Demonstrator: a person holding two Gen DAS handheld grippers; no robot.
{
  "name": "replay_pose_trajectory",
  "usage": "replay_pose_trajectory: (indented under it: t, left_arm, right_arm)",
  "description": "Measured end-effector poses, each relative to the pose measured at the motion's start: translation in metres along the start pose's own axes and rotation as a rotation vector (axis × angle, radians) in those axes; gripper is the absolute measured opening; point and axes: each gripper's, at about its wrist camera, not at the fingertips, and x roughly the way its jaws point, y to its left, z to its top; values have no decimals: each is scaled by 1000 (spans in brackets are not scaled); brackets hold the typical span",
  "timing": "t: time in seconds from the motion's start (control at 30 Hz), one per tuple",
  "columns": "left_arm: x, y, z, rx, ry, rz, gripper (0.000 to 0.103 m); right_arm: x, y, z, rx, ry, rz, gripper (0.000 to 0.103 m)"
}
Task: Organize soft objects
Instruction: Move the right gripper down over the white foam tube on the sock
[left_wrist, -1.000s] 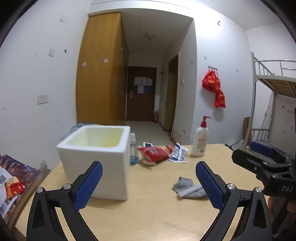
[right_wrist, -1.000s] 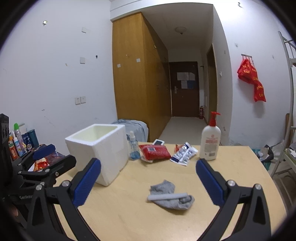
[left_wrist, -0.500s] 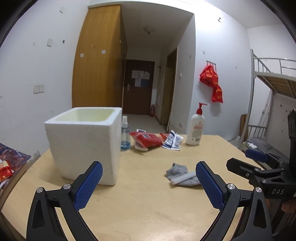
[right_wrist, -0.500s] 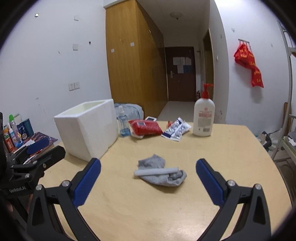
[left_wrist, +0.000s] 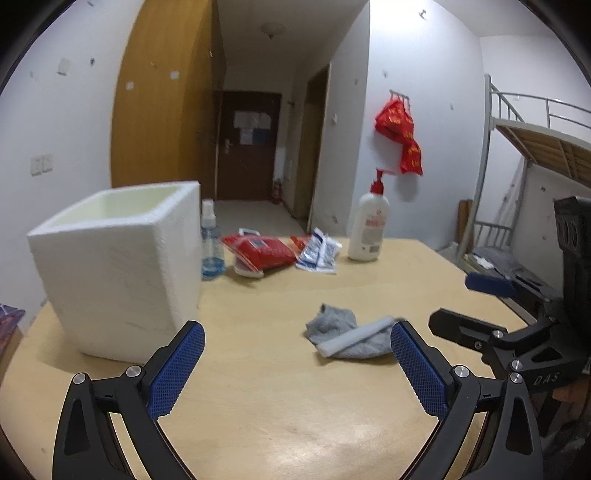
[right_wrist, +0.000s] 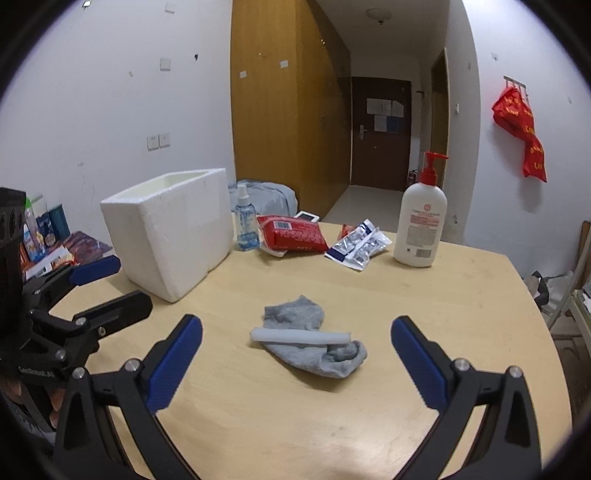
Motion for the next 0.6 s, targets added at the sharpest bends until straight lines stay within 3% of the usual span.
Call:
replay_pose_trajectory:
  t: [0.27, 0.43, 0.6]
  left_arm:
    - [20, -2, 2, -5, 53, -21, 101]
    - [28, -8, 7, 32, 62, -38, 101]
    - [36, -8, 8, 43, 88, -67, 101]
  right_arm:
    - [20, -12, 2, -17, 50, 23, 101]
    - [36, -18, 0, -26, 106, 43, 77]
    - [45, -22, -1, -36, 138, 71, 76]
